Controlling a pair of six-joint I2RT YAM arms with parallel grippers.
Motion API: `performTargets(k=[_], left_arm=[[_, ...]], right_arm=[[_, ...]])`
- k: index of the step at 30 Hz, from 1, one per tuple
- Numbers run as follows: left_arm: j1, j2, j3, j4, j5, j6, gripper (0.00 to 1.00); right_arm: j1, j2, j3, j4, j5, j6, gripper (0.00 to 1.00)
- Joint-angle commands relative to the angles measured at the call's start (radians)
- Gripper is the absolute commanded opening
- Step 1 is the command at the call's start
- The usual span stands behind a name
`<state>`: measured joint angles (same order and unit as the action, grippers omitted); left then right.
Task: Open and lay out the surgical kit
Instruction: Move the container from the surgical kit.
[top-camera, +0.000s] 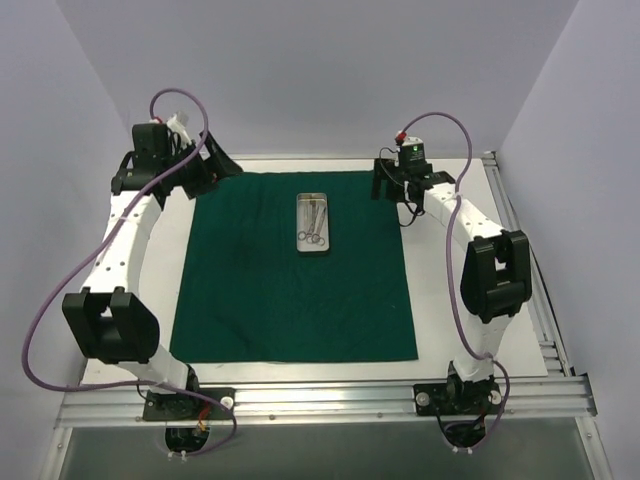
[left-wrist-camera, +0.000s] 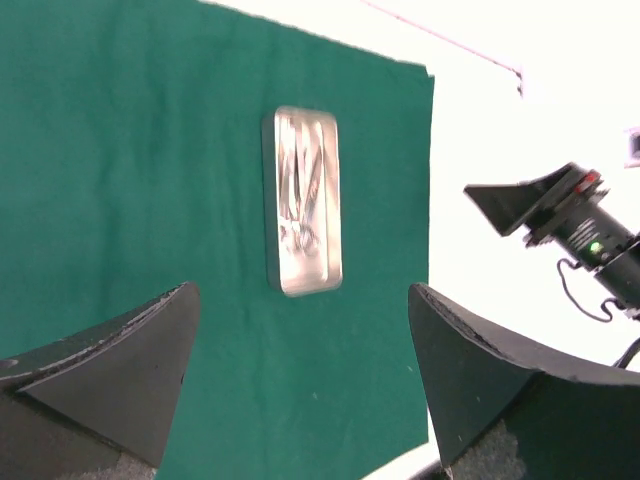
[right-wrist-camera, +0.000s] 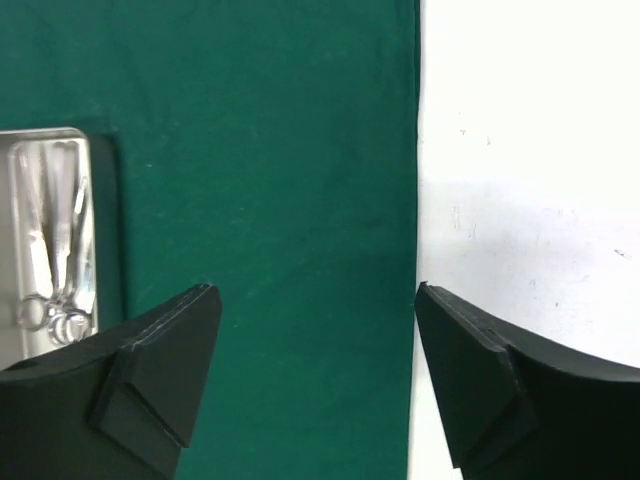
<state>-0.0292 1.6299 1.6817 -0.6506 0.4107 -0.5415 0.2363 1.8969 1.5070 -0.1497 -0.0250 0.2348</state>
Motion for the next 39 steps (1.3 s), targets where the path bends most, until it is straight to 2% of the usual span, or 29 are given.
performTargets(k=[1,2,3,4,5,7,10,13,16,21,24,25,33,39], left_arm=[[0.025,-0.085,-0.143,0.104,0.105,-0.060,0.94],[0.023,-0.114,-0.175,0.126,0.102,-0.060,0.95],[0.023,-0.175,-0.207,0.156,0.087,-0.060,0.96],[0.025,-0.206,-0.264,0.167,0.080,-0.064,1.00],[0.025,-0.232,-0.287,0.175,0.080,-0.066,0.94],[0.025,-0.298,-0.329,0.148,0.060,-0.052,0.91],[0.025,-0.375,-0.376,0.124,0.043,-0.034,0.87],[0.025,-0.426,-0.401,0.083,0.027,-0.014,0.84],[0.023,-0.465,-0.444,0.054,0.036,0.006,0.81],[0.020,-0.541,-0.519,0.043,0.059,0.015,0.80],[0.017,-0.570,-0.548,0.042,0.077,0.011,0.80],[0.017,-0.574,-0.551,0.040,0.080,0.014,0.80],[0.014,-0.602,-0.594,0.032,0.089,0.020,0.80],[0.015,-0.599,-0.622,0.043,0.091,0.026,0.80]], right_arm=[[-0.044,-0.093,-0.057,0.002,0.018,0.055,0.87],[-0.058,-0.101,-0.073,0.015,-0.043,0.063,0.96],[-0.071,-0.105,-0.080,0.016,-0.091,0.066,1.00],[-0.078,-0.110,-0.086,0.018,-0.187,0.055,1.00],[-0.078,-0.113,-0.093,0.016,-0.206,0.044,1.00],[-0.074,-0.125,-0.108,0.041,-0.266,0.040,1.00],[-0.042,-0.108,-0.104,0.030,-0.254,0.032,1.00],[0.023,-0.046,-0.018,-0.039,-0.211,-0.014,1.00],[0.090,0.028,0.077,-0.102,-0.150,-0.046,0.93],[0.123,0.148,0.192,-0.145,-0.205,-0.064,0.79],[0.143,0.214,0.248,-0.156,-0.208,-0.057,0.64],[0.153,0.237,0.257,-0.156,-0.214,-0.057,0.53],[0.216,0.300,0.285,-0.136,-0.187,-0.042,0.52],[0.242,0.258,0.239,-0.084,-0.121,-0.034,0.56]])
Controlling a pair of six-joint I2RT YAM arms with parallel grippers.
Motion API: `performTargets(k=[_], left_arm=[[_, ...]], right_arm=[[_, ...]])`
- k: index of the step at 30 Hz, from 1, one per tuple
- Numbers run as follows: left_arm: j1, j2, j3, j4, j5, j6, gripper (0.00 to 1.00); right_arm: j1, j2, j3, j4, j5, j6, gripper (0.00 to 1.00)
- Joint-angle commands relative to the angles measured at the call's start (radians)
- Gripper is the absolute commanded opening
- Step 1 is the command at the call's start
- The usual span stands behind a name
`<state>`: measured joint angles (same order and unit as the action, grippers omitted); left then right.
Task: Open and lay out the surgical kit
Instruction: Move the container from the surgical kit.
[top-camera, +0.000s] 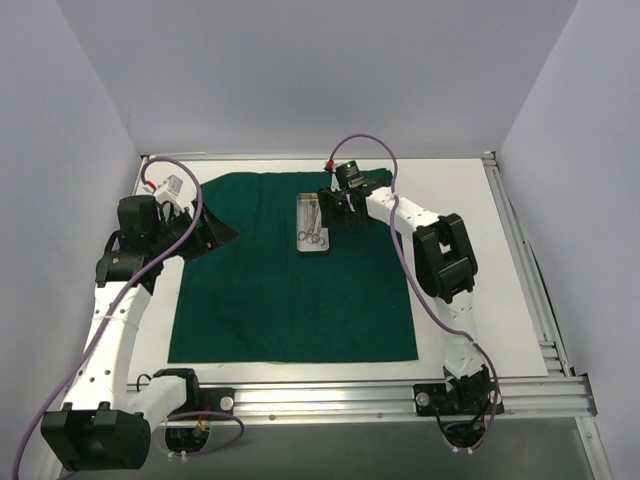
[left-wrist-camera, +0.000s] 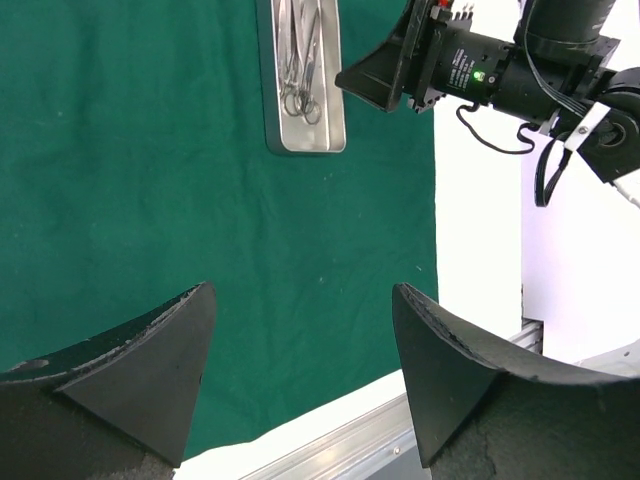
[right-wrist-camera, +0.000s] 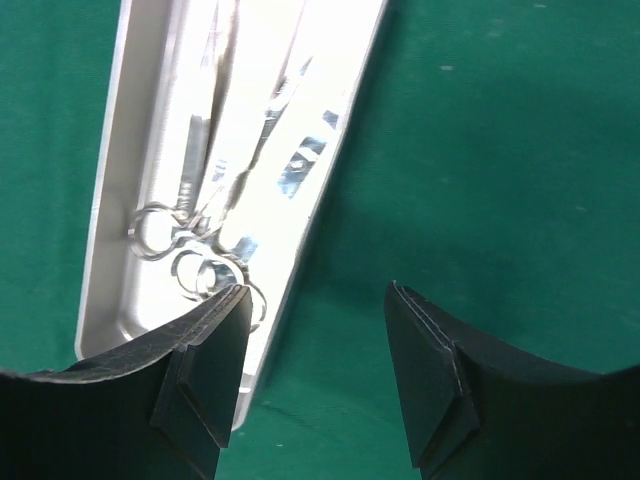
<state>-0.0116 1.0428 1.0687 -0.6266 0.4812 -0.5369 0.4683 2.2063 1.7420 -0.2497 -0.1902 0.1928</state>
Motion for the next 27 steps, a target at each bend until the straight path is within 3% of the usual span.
performTargets(k=[1,23,27], left_arm=[[-0.004,-0.012,-0.010,0.021,0.023,0.022,0.80],[-0.002,0.019,-0.021,0.022,-0.003,0.012,0.79],[-0.053,0.109,0.028,0.007,-0.050,0.017,0.71]], right_arm=[[0.013,-0.059,0.004,0.018,0.044,0.011,0.56],[0.050,0.064,0.111,-0.048,0.032,0.016,0.50],[0.050,0.012,0.070,-0.023,0.054,0.030,0.61]])
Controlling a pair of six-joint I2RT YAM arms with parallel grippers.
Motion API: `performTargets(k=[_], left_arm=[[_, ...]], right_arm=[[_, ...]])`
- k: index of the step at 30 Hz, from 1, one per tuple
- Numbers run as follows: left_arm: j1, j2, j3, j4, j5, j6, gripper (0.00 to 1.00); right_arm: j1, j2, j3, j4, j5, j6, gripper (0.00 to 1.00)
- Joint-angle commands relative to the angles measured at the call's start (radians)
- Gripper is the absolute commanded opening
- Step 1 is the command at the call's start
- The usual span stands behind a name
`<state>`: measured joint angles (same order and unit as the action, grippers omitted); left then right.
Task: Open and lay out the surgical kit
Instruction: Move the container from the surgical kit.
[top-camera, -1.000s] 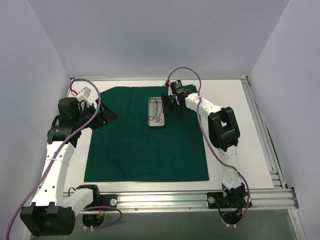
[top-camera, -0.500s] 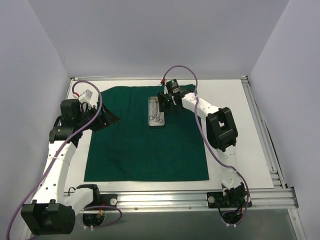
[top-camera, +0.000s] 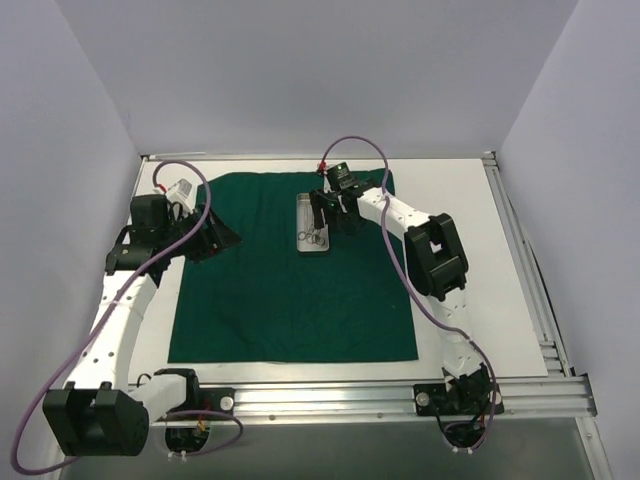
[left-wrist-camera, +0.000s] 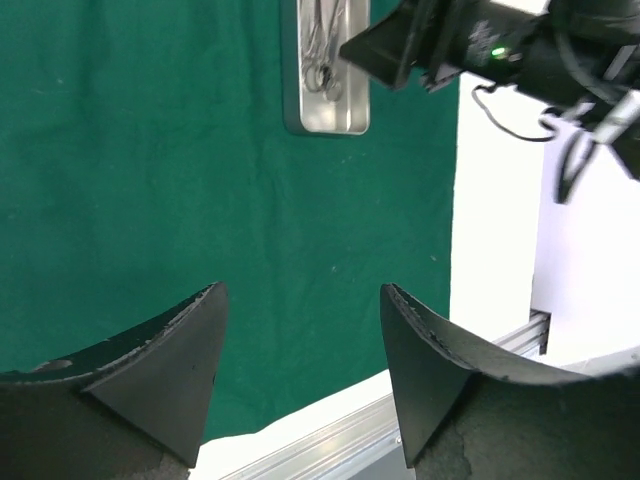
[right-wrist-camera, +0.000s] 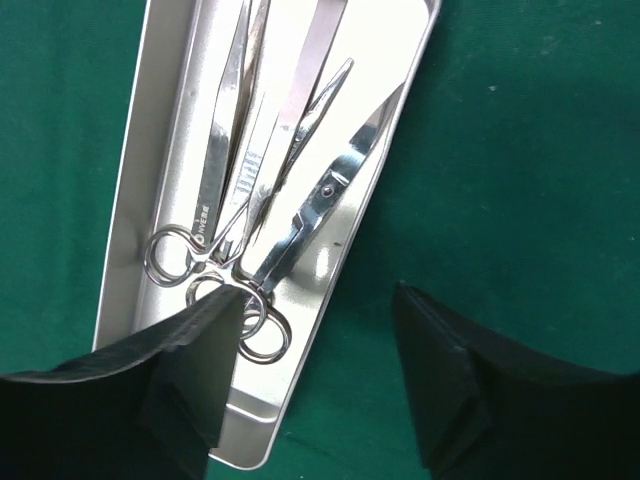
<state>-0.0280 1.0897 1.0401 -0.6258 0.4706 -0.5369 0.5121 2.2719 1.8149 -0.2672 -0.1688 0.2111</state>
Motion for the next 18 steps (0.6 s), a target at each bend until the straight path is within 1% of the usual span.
performTargets(k=[1,3,6,7,8,9,10,11,12,13,14,15,16,17,18], left_arm=[[-0.055,0.085,0.069,0.012,-0.055,0.012,0.70],[-0.110,0.153,0.113,0.020,-0.107,-0.006,0.70],[-0.180,0.251,0.187,0.043,-0.168,-0.026,0.70],[-0.197,0.281,0.210,0.050,-0.179,-0.026,0.69],[-0.232,0.352,0.240,0.040,-0.196,-0.023,0.69],[-0.248,0.387,0.273,0.031,-0.220,-0.011,0.68],[-0.259,0.459,0.338,0.018,-0.227,-0.002,0.67],[-0.266,0.493,0.369,0.011,-0.225,0.006,0.67],[-0.276,0.521,0.397,0.006,-0.224,0.015,0.66],[-0.280,0.565,0.437,0.020,-0.228,0.020,0.66],[-0.282,0.584,0.451,0.031,-0.228,0.026,0.64],[-0.289,0.599,0.465,0.041,-0.234,0.035,0.63],[-0.291,0.622,0.483,0.043,-0.253,0.038,0.62],[-0.293,0.665,0.521,0.044,-0.257,0.044,0.59],[-0.297,0.691,0.546,0.040,-0.262,0.057,0.58]], right_arm=[[0.005,-0.067,-0.012,0.000,0.037,0.016,0.63],[0.005,-0.116,-0.032,0.020,0.049,0.027,0.67],[0.002,-0.187,-0.075,0.040,0.063,0.042,0.71],[-0.001,-0.204,-0.094,0.036,0.090,0.047,0.72],[-0.004,-0.219,-0.103,0.030,0.107,0.053,0.73],[-0.009,-0.253,-0.114,0.020,0.127,0.063,0.77],[-0.014,-0.276,-0.158,0.026,0.161,0.065,0.79],[-0.015,-0.305,-0.201,0.054,0.166,0.062,0.82],[-0.017,-0.383,-0.245,0.080,0.190,0.071,0.85],[-0.021,-0.422,-0.290,0.138,0.213,0.080,0.88],[-0.038,-0.457,-0.377,0.167,0.187,0.089,0.93],[-0.055,-0.527,-0.426,0.202,0.152,0.108,1.00],[-0.073,-0.558,-0.474,0.241,0.114,0.150,1.00],[-0.124,-0.581,-0.512,0.299,0.012,0.163,1.00],[-0.154,-0.612,-0.569,0.318,-0.050,0.172,1.00]])
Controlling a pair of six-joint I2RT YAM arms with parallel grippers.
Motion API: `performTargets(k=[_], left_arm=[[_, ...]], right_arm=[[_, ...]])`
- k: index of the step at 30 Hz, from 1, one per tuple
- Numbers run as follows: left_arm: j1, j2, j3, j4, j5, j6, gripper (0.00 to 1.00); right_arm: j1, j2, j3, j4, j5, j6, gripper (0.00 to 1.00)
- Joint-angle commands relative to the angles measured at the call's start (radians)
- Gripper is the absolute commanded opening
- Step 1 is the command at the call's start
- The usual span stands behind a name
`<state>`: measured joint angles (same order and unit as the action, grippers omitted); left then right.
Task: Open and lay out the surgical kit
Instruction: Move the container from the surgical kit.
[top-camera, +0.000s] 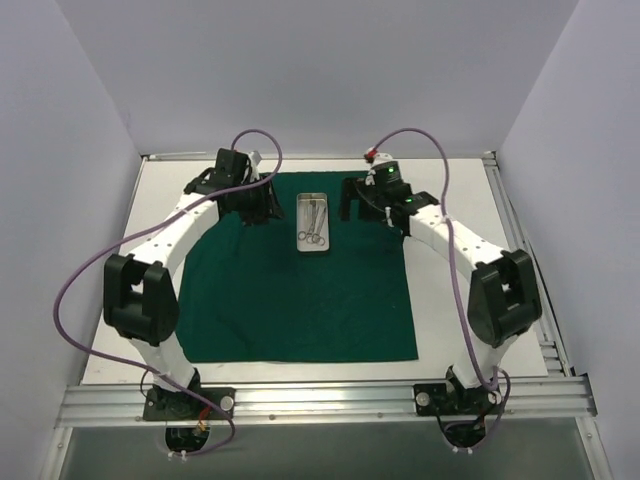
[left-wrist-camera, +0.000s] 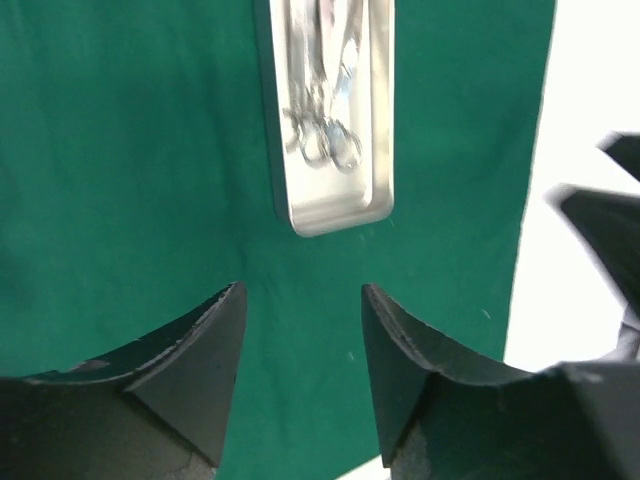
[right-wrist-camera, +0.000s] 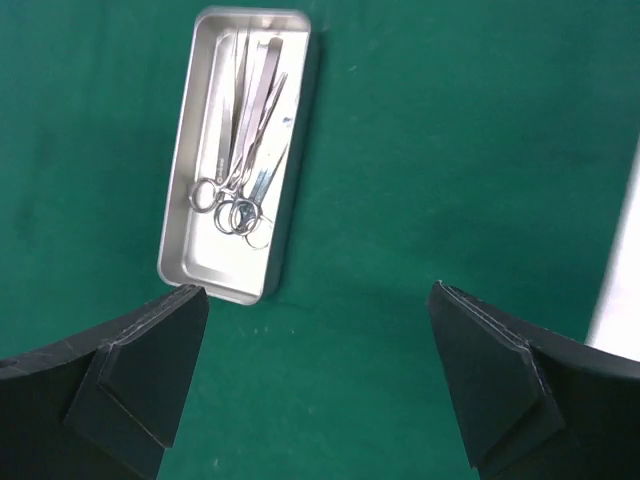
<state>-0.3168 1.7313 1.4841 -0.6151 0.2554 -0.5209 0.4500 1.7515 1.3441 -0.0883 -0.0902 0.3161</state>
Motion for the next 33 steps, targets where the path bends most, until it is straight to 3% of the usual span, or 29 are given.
performTargets(k=[1,5,16,26,33], left_arm=[[-0.016,0.078,0.132,-0.001,-0.062,0.048,0.56],[-0.045,0.237,0.261,-0.044,-0.097,0.081,0.53],[-0.099,0.503,0.547,-0.156,-0.180,0.104,0.54],[-0.116,0.582,0.565,-0.163,-0.206,0.093,0.52],[-0.114,0.623,0.585,-0.169,-0.203,0.094,0.45]], right_arm=[[-0.121,-0.098,-0.108,0.118,-0.164,0.075,1.00],[-0.143,-0.133,-0.097,-0.017,-0.100,0.052,0.94],[-0.143,-0.311,-0.229,-0.033,-0.079,0.005,0.89],[-0.149,-0.357,-0.264,-0.022,-0.095,-0.018,0.89],[-0.149,-0.382,-0.275,-0.028,-0.079,-0.026,0.90]])
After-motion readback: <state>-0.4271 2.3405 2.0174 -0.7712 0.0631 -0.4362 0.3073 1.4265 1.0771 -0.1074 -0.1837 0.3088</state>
